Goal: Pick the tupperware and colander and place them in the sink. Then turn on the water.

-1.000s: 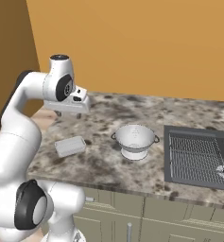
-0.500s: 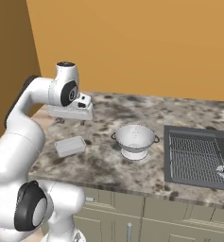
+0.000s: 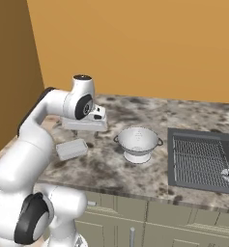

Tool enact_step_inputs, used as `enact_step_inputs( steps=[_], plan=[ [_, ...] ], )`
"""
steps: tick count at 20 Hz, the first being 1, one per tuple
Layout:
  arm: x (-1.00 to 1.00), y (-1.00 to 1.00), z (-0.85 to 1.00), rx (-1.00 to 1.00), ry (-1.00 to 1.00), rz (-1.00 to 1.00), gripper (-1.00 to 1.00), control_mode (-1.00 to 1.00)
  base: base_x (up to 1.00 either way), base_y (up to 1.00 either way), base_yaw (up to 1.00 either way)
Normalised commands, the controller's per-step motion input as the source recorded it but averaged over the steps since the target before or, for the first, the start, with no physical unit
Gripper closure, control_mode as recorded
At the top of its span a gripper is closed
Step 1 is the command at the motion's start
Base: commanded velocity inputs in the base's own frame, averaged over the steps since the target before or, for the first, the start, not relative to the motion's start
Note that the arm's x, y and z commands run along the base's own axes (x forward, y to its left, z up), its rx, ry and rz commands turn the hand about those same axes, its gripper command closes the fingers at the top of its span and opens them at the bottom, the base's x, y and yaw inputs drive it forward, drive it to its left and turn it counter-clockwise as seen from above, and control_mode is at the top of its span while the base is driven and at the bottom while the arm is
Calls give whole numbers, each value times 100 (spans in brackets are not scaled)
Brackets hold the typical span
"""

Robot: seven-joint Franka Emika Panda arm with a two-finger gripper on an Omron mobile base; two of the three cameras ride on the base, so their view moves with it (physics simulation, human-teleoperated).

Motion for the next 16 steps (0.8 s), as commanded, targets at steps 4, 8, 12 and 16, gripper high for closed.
enact_step_inputs(
  steps=[4,8,12,16],
  plan=[
    [10,-41,-30,0,3,5,-100,-100,0,0,0],
    [9,-37,-26,0,2,4,-100,-100,0,0,0],
    [6,-33,-24,0,0,4,-100,-100,0,0,0],
    [12,-30,-14,0,0,3,-100,-100,0,0,0]
  ],
)
